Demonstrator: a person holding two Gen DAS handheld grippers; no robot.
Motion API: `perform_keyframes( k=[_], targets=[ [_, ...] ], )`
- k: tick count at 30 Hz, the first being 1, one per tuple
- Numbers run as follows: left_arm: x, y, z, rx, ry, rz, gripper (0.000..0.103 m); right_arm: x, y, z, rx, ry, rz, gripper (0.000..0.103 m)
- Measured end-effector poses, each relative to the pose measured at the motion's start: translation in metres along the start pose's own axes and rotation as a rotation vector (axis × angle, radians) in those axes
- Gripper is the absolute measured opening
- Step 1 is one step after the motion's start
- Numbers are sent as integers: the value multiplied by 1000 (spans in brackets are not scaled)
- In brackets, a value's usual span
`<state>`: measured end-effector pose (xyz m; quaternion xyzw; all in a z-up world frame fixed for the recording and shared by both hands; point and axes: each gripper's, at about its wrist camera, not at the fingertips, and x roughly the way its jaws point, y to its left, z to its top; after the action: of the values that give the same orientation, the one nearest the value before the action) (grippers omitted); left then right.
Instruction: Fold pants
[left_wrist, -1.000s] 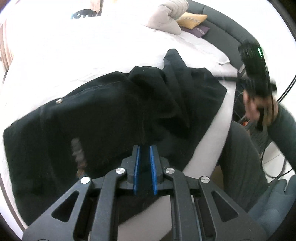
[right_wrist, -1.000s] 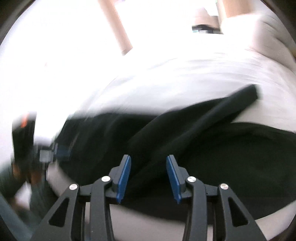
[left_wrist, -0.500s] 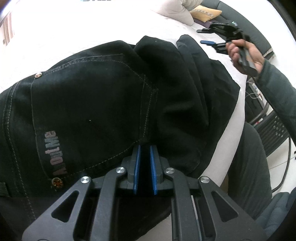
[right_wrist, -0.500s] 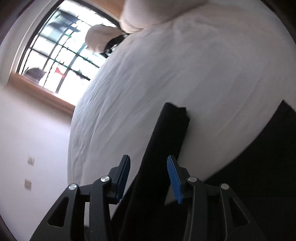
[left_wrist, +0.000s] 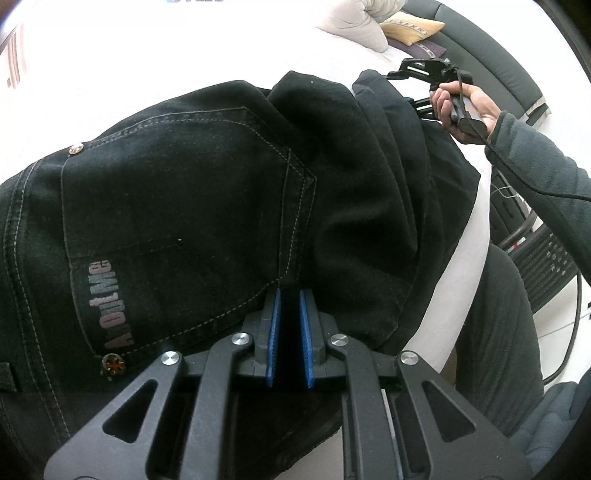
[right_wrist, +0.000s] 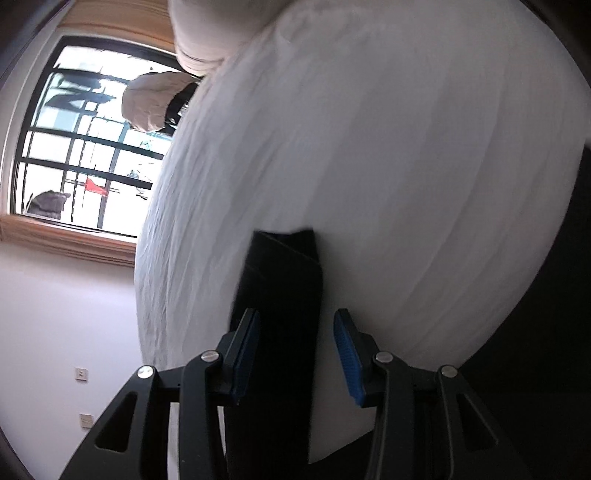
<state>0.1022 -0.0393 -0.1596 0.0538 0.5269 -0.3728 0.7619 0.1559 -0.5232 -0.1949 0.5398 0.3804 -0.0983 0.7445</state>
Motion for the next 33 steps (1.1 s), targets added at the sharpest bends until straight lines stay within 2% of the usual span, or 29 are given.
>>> perform_keyframes(
  k=[4,5,6,9,10,15,20,24,26,27,29,31,33],
  targets=[
    [0,1,0,5,0,2,10,6,4,-8,-13,15,29,44],
    [0,1,0,5,0,1,10,6,5,-7,-17,11,34,39],
    [0,1,0,5,0,2,10,6,6,-7,-24,13,37,27],
    [0,1,0,5,-1,7,10,6,17,-5,-86,-6,-3,12],
    [0,1,0,6,-2,7,10,4,21,-6,-108,-16,-8,10],
    [0,0,0,9,-1,12,10,-12,35,-5,-196,-92,-71,7],
    [1,-2,0,11,-3,18,10,-42,48,-3,-255,-177,-89,6],
    [1,-3,0,13,-3,20,10,-79,52,-4,-284,-214,-74,6],
    [1,-3,0,12,-5,22,10,-106,51,-5,-280,-248,-34,6],
    [1,-4,0,11,-6,23,10,-119,46,-8,-277,-261,-22,6],
    [2,-3,-1,6,-10,25,10,-136,29,-12,-262,-260,-52,6],
    [2,-4,-2,10,-12,29,10,-143,-9,-14,-204,-239,-218,6],
    [1,-5,-2,17,-13,32,10,-153,-39,-21,-128,-243,-219,6]
  ],
)
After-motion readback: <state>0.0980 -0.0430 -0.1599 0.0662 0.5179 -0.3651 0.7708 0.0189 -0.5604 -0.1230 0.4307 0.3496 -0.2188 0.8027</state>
